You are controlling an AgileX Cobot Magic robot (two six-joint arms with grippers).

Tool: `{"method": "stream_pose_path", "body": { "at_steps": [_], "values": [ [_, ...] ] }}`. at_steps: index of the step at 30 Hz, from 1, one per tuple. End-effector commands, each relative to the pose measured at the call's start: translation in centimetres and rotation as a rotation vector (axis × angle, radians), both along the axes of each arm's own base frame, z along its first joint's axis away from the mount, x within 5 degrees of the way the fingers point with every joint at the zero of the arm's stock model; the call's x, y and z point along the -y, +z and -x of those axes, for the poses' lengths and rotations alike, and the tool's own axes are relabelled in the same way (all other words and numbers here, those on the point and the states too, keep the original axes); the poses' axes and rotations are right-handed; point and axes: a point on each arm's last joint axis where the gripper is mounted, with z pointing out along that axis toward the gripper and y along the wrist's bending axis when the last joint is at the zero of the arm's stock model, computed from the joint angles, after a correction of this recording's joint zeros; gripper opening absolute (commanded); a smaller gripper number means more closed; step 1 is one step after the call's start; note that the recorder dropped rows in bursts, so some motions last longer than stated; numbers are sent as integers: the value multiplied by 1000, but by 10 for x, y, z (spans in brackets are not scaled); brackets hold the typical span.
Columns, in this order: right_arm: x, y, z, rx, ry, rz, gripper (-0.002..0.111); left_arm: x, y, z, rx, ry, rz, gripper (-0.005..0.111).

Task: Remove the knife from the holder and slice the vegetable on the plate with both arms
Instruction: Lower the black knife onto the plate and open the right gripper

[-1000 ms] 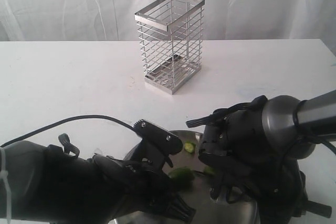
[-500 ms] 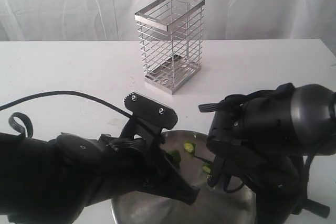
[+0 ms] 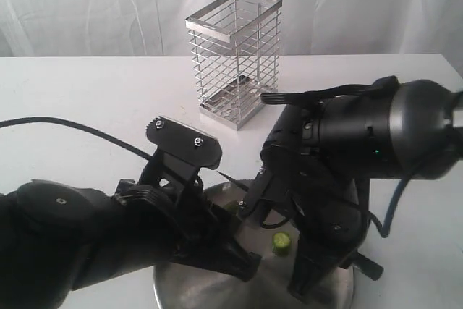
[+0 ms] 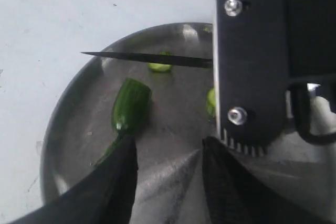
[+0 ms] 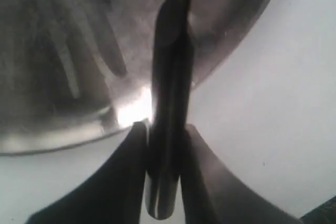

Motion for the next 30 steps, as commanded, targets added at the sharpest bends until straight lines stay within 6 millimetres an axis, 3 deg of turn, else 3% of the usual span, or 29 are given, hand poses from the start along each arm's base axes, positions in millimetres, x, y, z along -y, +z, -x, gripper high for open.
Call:
{"method": "stream_pose_path", "body": {
  "at_steps": [1,5,12,16,22,30],
  "values": [
    [-17,-10,-11,-31,22,-32,0,-9,0,11,-51,1,60,46],
    [-28,-18,-19,-33,16,-70,3,-14,0,19,-76,-36,93,46],
    [-32,-21,-28,-7,-47,-195,33,-23,-1,30,-103,-59,125,46],
    [-35,-16,-31,42,-89,-253,42,-24,-5,32,-122,-61,130,46],
    [-33,22,-28,171,-131,-419,43,-28,-5,36,-134,-68,144,46],
    [-3,88,11,320,-178,-711,43,-24,0,42,-155,-129,198,46]
  ]
}}
